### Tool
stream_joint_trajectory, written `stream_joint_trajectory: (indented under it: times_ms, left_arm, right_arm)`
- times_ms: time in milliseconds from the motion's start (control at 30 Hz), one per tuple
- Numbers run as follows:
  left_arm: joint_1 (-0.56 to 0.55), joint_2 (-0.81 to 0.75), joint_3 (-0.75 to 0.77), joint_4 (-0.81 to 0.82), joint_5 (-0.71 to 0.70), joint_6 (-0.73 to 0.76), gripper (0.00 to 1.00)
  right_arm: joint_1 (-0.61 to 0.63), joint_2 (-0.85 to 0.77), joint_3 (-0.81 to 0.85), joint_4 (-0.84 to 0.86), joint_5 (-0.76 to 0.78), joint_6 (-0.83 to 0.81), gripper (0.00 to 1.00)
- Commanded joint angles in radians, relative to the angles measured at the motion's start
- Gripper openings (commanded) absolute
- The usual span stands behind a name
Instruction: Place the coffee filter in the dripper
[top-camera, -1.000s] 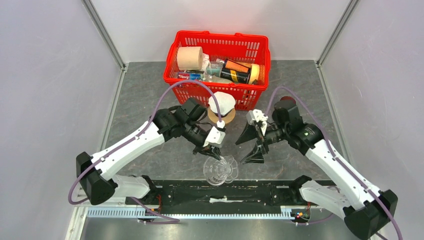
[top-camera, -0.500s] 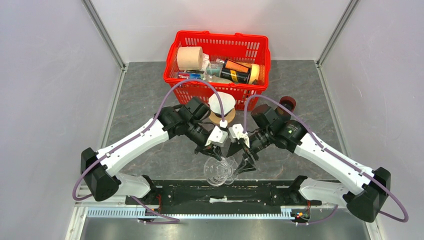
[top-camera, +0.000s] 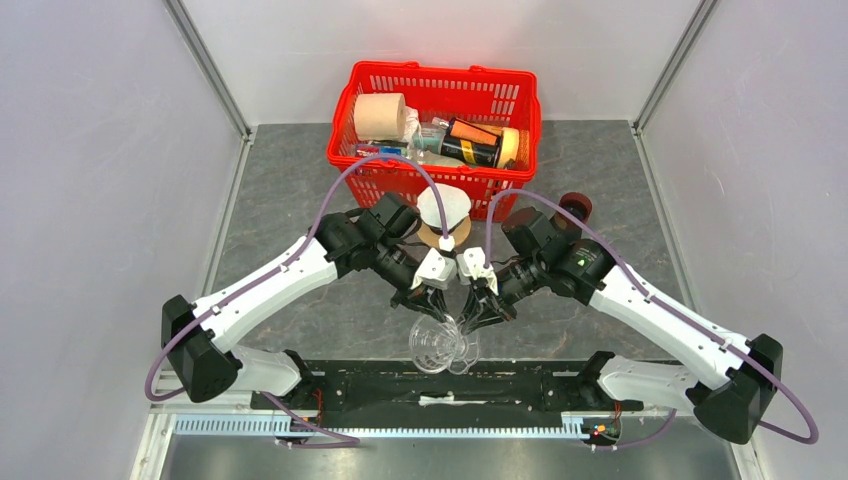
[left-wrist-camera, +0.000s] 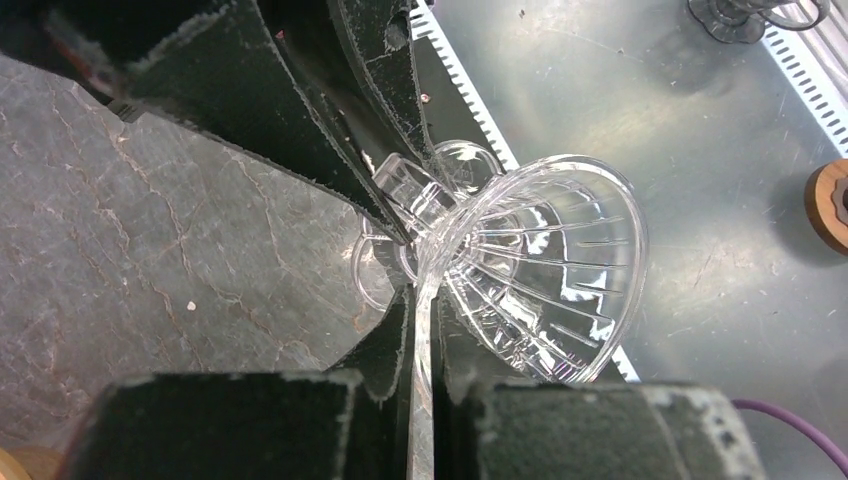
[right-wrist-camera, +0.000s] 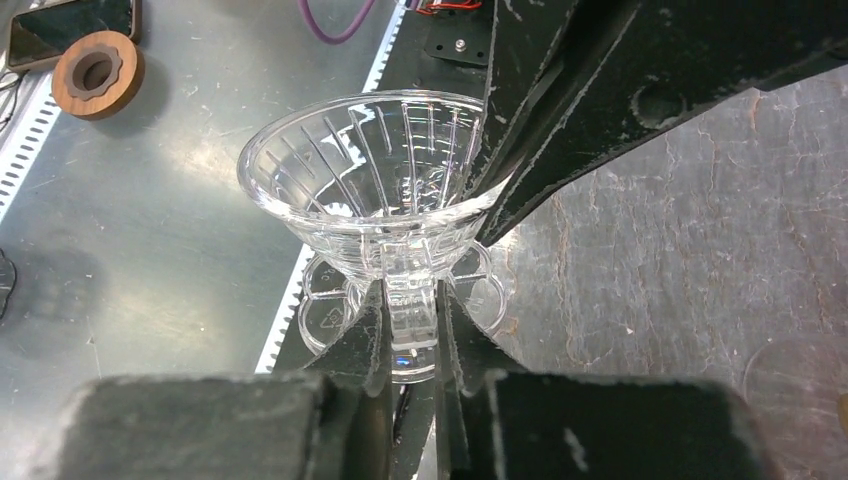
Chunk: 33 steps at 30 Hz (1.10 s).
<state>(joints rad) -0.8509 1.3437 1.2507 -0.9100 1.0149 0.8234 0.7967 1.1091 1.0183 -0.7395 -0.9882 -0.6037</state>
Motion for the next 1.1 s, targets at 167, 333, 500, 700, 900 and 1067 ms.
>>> stream_joint_trajectory:
  times_ms: [167,333,500,700,900,1067]
  left_arm:
    - [-0.002,-0.067,-0.010,0.204,-0.088,-0.216,0.89]
    - [-0.001,-0.204,-0.138,0.463,-0.302,-0.437,0.90]
    - [0.000,-0.357,-0.254,0.681,-0.639,-0.667,0.91]
    - [0.000,-0.454,-0.259,0.681,-1.127,-0.945,0.91]
    - [0.000,-0.494,-0.259,0.606,-1.580,-1.138,0.91]
    - [0.000,-0.548,-0.337,0.652,-1.650,-1.162,0.95]
  right_arm:
    - [0.027,-0.015,0.028,0.014,0.054,0.010,0.00]
    - [0.027,-0.064,-0.015,0.073,0.191,0.094,0.00]
    - [0.027,-0.145,-0.049,0.144,0.483,0.252,0.00]
    - [0.027,-0.229,-0.061,0.206,0.894,0.434,0.00]
    - [0.026,-0.246,-0.009,0.150,1.186,0.642,0.00]
    - [0.026,-0.216,0.054,0.063,1.459,0.792,0.00]
